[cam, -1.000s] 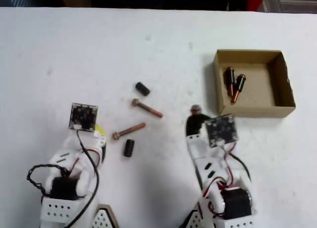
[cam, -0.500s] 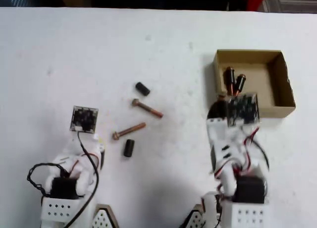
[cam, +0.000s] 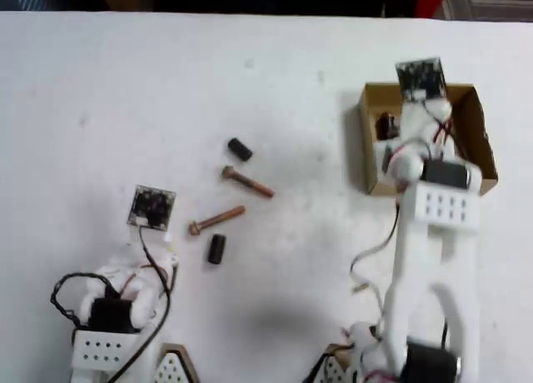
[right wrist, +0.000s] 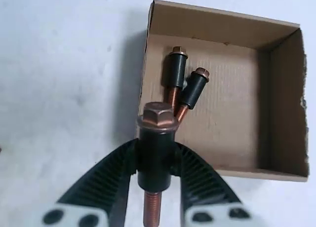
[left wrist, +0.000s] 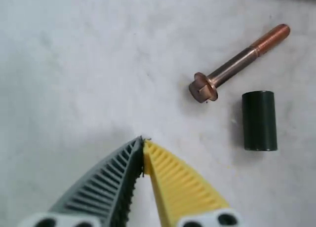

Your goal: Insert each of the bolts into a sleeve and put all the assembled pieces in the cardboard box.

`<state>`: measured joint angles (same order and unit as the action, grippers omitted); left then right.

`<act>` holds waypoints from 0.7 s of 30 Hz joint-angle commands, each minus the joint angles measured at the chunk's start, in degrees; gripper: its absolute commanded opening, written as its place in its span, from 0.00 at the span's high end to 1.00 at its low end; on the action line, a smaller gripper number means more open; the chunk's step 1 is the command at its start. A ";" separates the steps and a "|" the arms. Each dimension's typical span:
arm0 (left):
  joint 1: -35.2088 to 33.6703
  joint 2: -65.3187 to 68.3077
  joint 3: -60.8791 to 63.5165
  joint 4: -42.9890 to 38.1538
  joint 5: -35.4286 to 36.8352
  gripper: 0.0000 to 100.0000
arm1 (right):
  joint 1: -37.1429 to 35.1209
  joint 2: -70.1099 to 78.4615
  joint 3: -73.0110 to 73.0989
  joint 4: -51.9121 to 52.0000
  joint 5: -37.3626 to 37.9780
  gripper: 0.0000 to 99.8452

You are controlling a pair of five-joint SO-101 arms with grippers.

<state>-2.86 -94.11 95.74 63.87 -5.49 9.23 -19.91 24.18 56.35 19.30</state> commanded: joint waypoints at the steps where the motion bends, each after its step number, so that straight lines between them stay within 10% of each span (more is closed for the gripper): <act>1: -0.48 -0.57 -0.18 -0.09 -0.88 0.98 | 1.36 8.48 -11.43 -0.22 0.97 0.98; 21: -0.48 -0.57 1.14 -1.76 -1.14 0.97 | 7.69 51.03 -44.92 -0.04 1.32 0.98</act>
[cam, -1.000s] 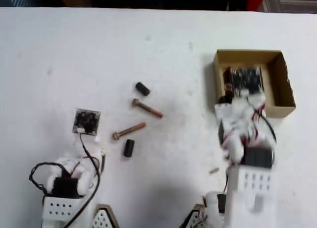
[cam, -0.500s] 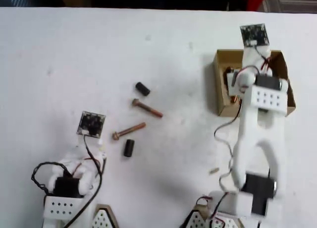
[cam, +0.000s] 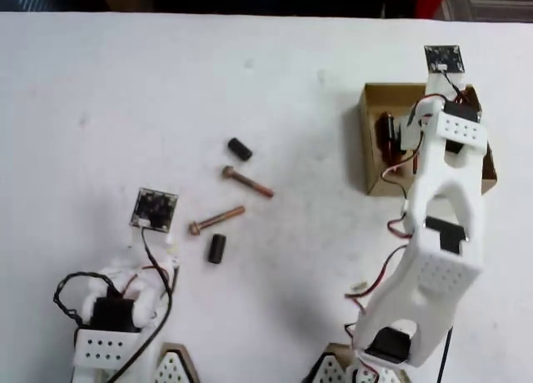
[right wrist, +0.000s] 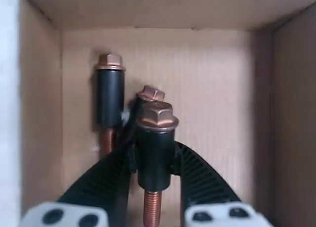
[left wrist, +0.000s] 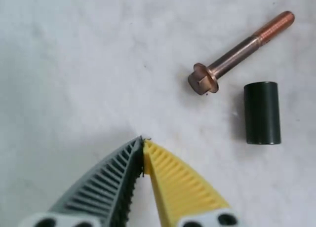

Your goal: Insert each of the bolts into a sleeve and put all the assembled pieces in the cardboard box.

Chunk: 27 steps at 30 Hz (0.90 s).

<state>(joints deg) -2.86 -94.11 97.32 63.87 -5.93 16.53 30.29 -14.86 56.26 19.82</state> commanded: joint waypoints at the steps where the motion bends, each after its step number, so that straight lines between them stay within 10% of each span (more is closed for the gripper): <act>1: -0.48 -0.57 -0.44 -1.76 -0.70 0.97 | 0.40 2.07 -6.86 0.04 0.79 0.98; 27: -0.40 -0.57 -0.35 -1.76 -0.79 0.97 | -0.84 -2.15 -10.81 8.13 0.44 0.81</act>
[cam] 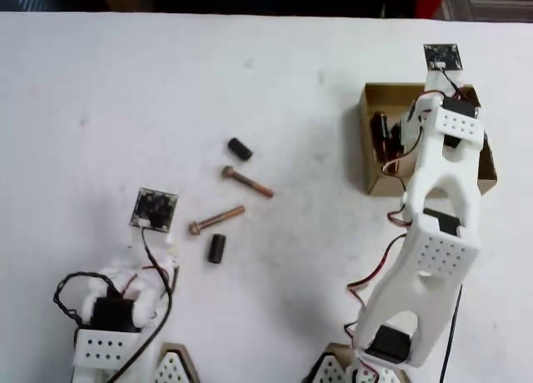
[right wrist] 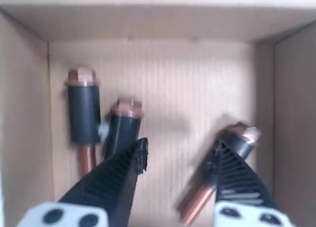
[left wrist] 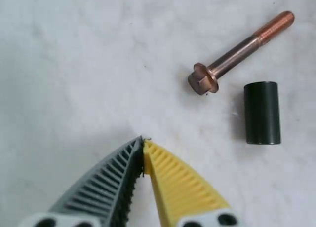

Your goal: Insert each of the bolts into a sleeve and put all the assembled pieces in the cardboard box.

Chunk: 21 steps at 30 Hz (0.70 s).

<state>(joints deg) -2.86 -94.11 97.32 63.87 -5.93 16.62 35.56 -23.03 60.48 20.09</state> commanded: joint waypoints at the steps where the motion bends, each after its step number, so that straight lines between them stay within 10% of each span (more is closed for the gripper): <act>1: -0.40 -0.57 -0.35 -1.76 -0.79 0.97 | -1.36 -9.36 -2.55 6.02 0.18 0.81; 21: -0.48 -0.57 -0.35 -1.76 -0.79 0.98 | -22.37 -48.48 -2.29 36.26 0.09 0.81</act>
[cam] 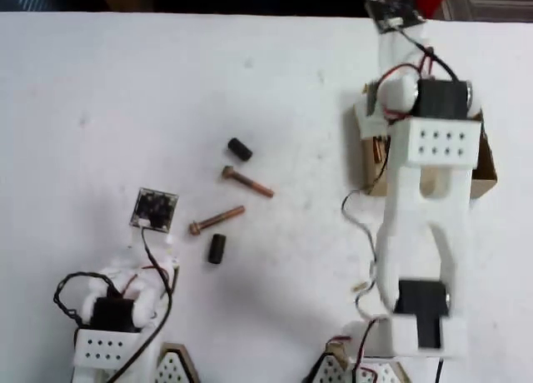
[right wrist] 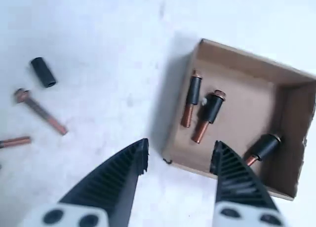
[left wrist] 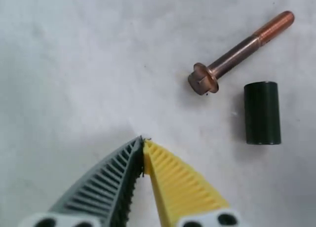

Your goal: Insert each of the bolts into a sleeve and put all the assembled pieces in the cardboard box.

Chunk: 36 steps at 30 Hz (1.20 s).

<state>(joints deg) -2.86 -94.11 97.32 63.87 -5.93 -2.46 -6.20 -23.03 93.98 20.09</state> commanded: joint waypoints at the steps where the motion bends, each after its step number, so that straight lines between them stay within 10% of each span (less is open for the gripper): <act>1: -0.48 -0.57 -0.35 -1.76 -0.79 0.98 | -4.62 -8.66 -2.29 3.82 0.09 0.81; 22: -8.04 -0.66 -0.88 -1.41 -0.70 0.98 | -23.08 -43.30 47.21 -12.18 -0.53 0.82; 36: -12.26 -0.66 -0.88 -1.32 -0.70 0.98 | -36.70 -46.02 72.53 -28.70 -23.21 0.82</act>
<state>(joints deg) -14.29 -94.11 97.32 63.87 -6.02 -36.31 -51.30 47.30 69.45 0.92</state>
